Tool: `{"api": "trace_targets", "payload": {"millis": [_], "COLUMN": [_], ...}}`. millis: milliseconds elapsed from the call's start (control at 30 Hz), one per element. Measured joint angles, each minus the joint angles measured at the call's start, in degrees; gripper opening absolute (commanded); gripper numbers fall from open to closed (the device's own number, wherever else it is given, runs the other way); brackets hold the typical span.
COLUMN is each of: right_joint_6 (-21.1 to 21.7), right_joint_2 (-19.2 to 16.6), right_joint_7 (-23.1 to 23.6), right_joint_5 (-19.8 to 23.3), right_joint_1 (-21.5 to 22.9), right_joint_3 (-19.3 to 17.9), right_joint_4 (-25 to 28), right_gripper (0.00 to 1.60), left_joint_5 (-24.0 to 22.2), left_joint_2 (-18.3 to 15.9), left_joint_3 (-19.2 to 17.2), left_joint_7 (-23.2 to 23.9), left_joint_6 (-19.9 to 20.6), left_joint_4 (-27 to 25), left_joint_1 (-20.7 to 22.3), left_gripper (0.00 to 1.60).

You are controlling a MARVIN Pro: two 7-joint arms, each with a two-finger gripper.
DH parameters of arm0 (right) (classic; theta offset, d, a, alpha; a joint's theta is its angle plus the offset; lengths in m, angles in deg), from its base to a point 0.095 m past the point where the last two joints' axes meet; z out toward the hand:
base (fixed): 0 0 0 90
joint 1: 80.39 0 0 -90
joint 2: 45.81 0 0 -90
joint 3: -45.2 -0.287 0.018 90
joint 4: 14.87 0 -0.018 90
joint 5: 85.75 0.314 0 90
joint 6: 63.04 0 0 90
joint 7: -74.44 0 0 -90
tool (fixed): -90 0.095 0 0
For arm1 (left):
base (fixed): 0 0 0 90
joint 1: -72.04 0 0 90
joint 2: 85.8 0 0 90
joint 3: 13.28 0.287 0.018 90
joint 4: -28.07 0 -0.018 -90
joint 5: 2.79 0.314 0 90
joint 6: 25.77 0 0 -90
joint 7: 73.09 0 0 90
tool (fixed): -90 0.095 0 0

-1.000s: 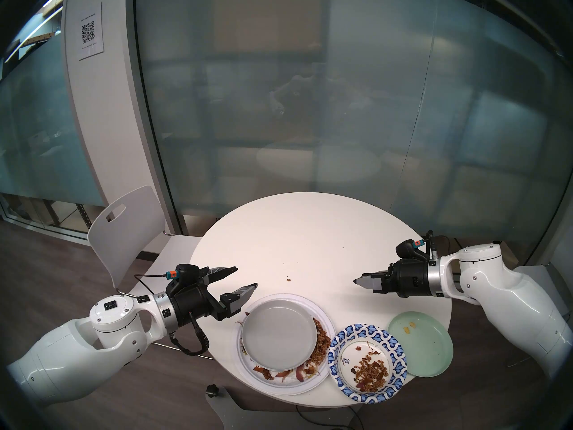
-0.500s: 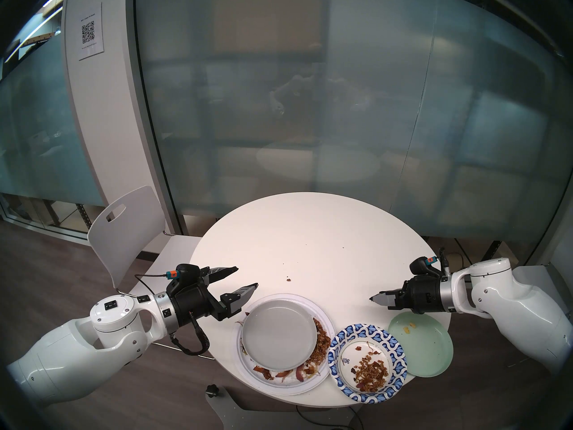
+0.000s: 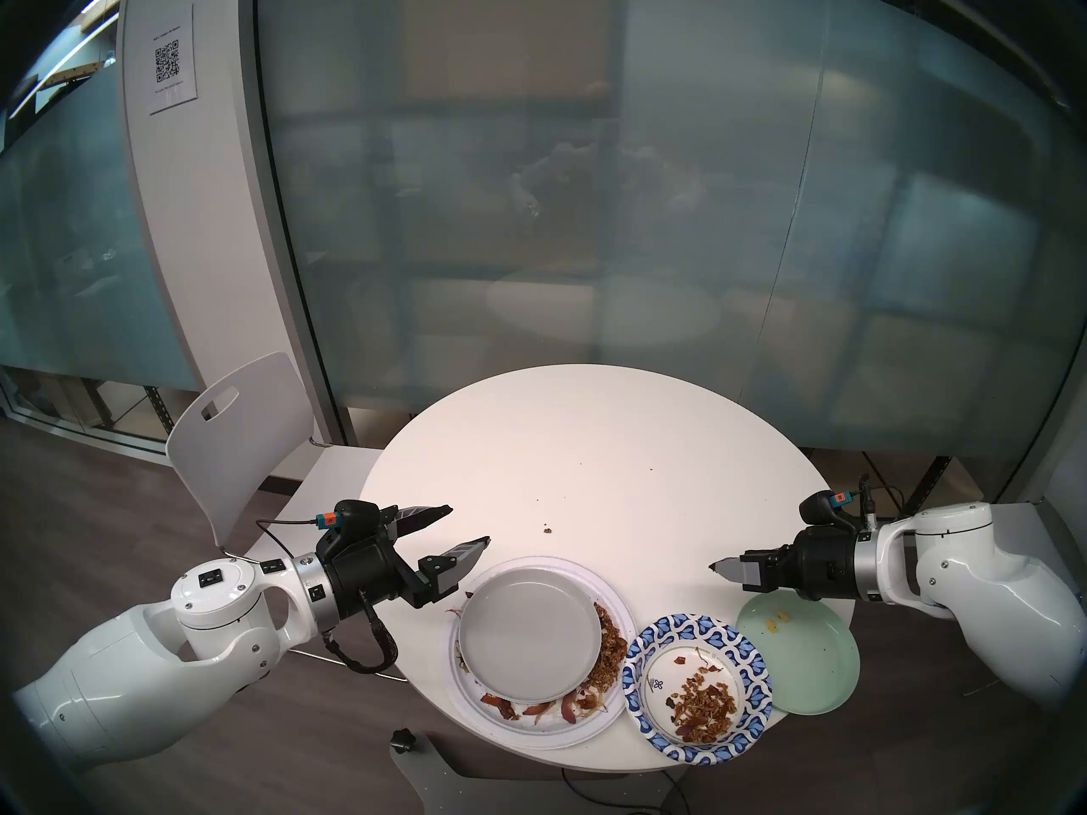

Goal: Stack the plates into one stack

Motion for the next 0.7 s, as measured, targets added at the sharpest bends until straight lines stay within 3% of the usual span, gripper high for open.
{"api": "trace_targets", "payload": {"millis": [300,700], "right_joint_6": [-0.1,4.0], "right_joint_2": [5.0,13.2], "right_joint_7": [-2.6,-5.7], "right_joint_5": [-0.7,-3.6], "right_joint_1": [-6.5,-15.1], "right_joint_3": [-7.2,-17.4], "right_joint_4": [3.5,4.0], "right_gripper": [1.6,1.6], "left_joint_5": [0.0,-0.1], "left_joint_2": [-0.1,-0.1], "left_joint_3": [0.0,0.1], "left_joint_7": [0.0,0.0], "left_joint_6": [0.0,0.0], "left_joint_4": [0.0,0.0], "left_joint_1": [0.0,0.1], "left_gripper": [1.6,1.6]}}
